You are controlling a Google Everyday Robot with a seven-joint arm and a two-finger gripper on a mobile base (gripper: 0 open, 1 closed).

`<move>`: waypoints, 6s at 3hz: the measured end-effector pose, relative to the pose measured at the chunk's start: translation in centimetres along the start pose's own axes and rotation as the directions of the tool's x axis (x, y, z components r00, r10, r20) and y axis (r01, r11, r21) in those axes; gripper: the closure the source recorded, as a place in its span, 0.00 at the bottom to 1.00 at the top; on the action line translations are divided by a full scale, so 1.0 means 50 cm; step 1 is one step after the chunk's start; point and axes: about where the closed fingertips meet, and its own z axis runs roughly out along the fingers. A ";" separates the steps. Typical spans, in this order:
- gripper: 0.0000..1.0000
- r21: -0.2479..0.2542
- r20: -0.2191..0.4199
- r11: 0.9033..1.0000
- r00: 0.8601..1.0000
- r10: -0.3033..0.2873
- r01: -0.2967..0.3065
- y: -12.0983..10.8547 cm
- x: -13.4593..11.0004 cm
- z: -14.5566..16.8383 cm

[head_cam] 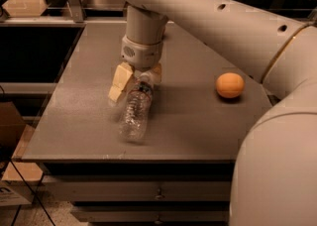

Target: Place water bottle upright

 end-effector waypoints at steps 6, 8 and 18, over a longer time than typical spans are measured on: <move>1.00 -0.044 0.561 0.948 0.793 -0.239 0.316 0.052 -0.101 -0.176; 1.00 0.088 0.675 0.893 0.633 -0.380 0.442 0.061 -0.127 -0.237; 1.00 0.727 0.534 0.449 -0.017 -0.845 0.520 0.119 -0.092 -0.303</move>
Offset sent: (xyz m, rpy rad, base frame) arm -0.0089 0.0062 0.0098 -0.0702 -0.0170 0.0042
